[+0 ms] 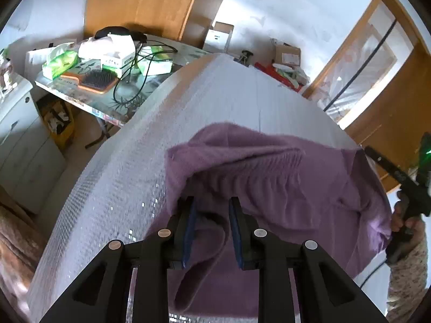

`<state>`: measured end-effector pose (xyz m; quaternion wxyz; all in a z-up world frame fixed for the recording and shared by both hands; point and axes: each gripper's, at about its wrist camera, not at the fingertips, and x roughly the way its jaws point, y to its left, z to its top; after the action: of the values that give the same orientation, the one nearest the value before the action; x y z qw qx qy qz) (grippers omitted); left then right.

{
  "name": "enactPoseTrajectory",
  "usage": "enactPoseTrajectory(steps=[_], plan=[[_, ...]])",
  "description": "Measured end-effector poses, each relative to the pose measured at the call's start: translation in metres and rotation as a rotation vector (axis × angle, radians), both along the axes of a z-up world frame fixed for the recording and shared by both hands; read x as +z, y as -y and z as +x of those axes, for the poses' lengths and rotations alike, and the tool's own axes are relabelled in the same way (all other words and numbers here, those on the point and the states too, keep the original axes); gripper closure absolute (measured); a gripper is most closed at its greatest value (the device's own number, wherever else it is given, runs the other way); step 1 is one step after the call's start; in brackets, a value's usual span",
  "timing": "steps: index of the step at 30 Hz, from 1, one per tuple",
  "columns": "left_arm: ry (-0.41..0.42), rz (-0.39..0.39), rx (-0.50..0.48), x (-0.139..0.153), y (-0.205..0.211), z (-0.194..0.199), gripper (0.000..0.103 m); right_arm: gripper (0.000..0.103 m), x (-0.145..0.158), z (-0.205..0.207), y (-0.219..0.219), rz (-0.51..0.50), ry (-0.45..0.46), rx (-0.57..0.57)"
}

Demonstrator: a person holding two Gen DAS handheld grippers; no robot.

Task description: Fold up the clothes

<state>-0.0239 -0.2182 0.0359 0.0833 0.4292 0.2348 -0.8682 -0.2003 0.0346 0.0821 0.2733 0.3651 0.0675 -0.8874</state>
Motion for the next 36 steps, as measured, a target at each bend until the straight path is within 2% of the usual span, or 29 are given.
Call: enactPoseTrajectory(steps=[3,8,14,16,17,18,19,23,30,32,34,36], plan=[[0.031,-0.051,0.020,-0.004,-0.002,0.006,0.078,0.081,-0.008,0.022,0.028,-0.049,0.091,0.162],[0.025,-0.079,0.027,-0.007,-0.002,0.019,0.078,0.076,-0.041,0.050,0.082,0.017,0.149,0.360],[0.031,-0.049,0.063,-0.012,0.009,0.020,0.076,0.065,-0.069,0.068,0.118,0.007,0.242,0.519],[0.036,-0.040,0.072,-0.015,0.013,0.019,0.075,0.065,-0.075,0.070,0.126,0.057,0.226,0.511],[0.034,-0.027,0.076,-0.017,0.015,0.020,0.075,0.069,-0.077,0.071,0.129,0.068,0.228,0.506],[0.032,-0.013,0.079,-0.019,0.017,0.020,0.075,0.078,-0.078,0.071,0.133,0.080,0.228,0.501],[0.030,0.001,0.083,-0.021,0.019,0.021,0.072,0.101,-0.075,0.070,0.134,0.091,0.215,0.496],[0.029,0.018,0.088,-0.024,0.024,0.022,0.070,0.100,-0.051,0.060,0.130,0.076,0.114,0.447],[0.030,-0.003,0.081,-0.023,0.021,0.020,0.070,0.100,-0.020,0.026,0.138,0.081,-0.103,0.229],[0.033,0.000,0.083,-0.023,0.022,0.020,0.070,0.100,-0.018,0.014,0.146,0.069,-0.104,0.202],[0.036,0.008,0.087,-0.023,0.023,0.020,0.070,0.099,-0.021,-0.002,0.160,0.100,-0.094,0.192],[0.040,0.007,0.093,-0.023,0.022,0.020,0.070,0.098,-0.033,-0.014,0.174,0.158,-0.045,0.196]])
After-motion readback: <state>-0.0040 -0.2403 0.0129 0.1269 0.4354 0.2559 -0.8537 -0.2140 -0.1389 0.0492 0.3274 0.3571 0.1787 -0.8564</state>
